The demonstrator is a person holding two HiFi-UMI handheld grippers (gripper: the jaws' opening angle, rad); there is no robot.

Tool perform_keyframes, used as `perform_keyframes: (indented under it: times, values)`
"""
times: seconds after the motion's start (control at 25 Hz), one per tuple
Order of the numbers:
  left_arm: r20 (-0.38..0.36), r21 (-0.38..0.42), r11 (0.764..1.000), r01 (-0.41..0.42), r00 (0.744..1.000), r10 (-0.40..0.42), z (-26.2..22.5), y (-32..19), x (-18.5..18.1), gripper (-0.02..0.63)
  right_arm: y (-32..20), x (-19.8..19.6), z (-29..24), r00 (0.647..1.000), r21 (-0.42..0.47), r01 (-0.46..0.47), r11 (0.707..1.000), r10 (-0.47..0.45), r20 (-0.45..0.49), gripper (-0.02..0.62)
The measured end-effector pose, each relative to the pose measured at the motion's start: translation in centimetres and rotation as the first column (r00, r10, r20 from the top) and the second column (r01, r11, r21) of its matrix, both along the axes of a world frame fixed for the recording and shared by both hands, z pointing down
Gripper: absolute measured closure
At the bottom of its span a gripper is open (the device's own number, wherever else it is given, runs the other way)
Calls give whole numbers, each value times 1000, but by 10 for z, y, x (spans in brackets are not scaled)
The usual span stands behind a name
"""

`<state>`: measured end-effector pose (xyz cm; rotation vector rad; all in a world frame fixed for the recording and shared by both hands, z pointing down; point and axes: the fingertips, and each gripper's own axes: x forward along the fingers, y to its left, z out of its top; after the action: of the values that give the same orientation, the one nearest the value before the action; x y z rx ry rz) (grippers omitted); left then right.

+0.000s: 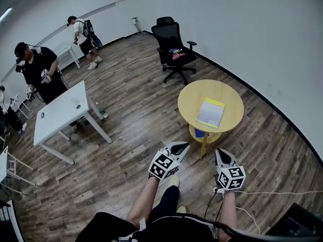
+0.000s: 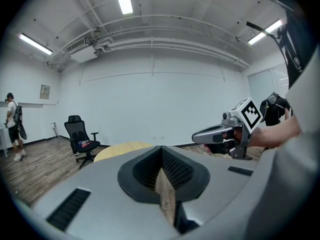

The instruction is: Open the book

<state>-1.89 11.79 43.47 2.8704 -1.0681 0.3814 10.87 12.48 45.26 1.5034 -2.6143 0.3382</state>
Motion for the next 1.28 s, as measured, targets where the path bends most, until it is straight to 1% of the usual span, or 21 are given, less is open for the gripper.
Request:
perform_keyframes:
  times: [0.24,0.56,0.92,1.08,1.28]
  values:
    - [-18,-3,1000,-13,1000,13,-1,-48,-7,606,-48,-7,1,1000,3,-18,1000,19,-11,591]
    - [-5,-10,999,-41,999,41,5,-132,-22,606,-124,-25,2,999,-13,-38,999,37,-15,591]
    - [-13,-13,997,-81,997,81,1,-227,-39,606,-212,-37,-5,995,-14,-91,996,91,-28,591]
    - [-14,-12,994,-113,994,113,3,-259,-40,604,-238,-39,-3,992,-16,-123,992,123,-37,591]
    - [-27,-19,990,-140,990,139,8,-285,-41,605,-260,-39,-4,987,-16,-154,988,153,-52,591]
